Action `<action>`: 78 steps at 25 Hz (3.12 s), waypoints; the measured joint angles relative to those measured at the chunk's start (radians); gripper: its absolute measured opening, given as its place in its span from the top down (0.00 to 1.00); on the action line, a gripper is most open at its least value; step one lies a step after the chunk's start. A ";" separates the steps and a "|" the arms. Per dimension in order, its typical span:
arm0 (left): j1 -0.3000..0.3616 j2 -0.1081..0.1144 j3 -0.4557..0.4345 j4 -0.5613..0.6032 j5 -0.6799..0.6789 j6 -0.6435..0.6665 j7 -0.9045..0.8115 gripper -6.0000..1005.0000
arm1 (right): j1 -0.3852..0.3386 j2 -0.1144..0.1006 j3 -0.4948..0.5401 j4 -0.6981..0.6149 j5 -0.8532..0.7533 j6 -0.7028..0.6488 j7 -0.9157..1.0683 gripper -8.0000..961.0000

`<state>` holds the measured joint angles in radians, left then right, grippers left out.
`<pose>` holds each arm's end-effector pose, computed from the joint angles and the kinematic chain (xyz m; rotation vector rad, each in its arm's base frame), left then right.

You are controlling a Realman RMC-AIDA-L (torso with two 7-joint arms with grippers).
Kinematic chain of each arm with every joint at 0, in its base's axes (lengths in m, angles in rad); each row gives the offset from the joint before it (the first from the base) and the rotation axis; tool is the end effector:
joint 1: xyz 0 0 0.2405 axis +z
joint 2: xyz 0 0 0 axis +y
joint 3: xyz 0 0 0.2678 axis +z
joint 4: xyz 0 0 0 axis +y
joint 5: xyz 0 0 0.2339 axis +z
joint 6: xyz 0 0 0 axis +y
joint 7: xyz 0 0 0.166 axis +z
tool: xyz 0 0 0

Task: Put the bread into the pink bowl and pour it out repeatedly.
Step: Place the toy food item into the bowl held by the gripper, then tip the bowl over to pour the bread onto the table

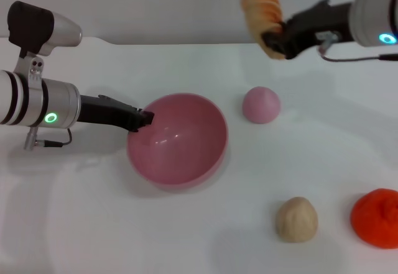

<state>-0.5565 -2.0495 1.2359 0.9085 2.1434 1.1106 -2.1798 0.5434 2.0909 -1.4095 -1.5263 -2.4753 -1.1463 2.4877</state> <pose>-0.2529 0.4204 -0.0477 -2.5350 -1.0450 -0.1250 0.1190 0.4315 0.0030 -2.4312 0.5346 0.0513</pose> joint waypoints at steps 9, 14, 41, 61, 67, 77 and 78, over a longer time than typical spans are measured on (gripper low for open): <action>-0.006 0.000 -0.004 -0.010 0.000 -0.017 0.000 0.95 | 0.031 0.000 -0.176 -0.074 0.028 -0.008 -0.001 0.81; -0.012 0.000 -0.005 -0.010 0.000 -0.019 0.000 0.95 | 0.036 0.000 -0.286 -0.051 0.036 -0.010 -0.004 0.81; -0.022 -0.001 -0.004 -0.010 0.001 -0.028 0.012 0.95 | 0.051 0.000 -0.351 -0.032 0.062 -0.057 -0.011 0.49; -0.032 -0.004 0.007 -0.034 0.001 -0.069 0.014 0.95 | -0.090 0.000 -0.149 -0.115 0.482 0.132 -0.517 0.39; -0.036 -0.008 0.007 -0.037 -0.008 -0.091 0.014 0.95 | -0.215 0.000 -0.077 0.020 1.017 0.173 -1.045 0.39; -0.061 -0.014 0.044 -0.051 -0.043 -0.152 0.005 0.95 | -0.421 -0.008 -0.077 0.290 1.856 0.049 -1.959 0.39; -0.062 -0.014 0.052 -0.051 -0.052 -0.160 0.006 0.95 | -0.431 -0.009 -0.072 0.338 1.925 0.010 -2.010 0.39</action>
<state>-0.6185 -2.0634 1.2880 0.8572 2.0909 0.9508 -2.1734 0.1126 2.0822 -1.4818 -1.1887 -0.5498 -1.1366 0.4776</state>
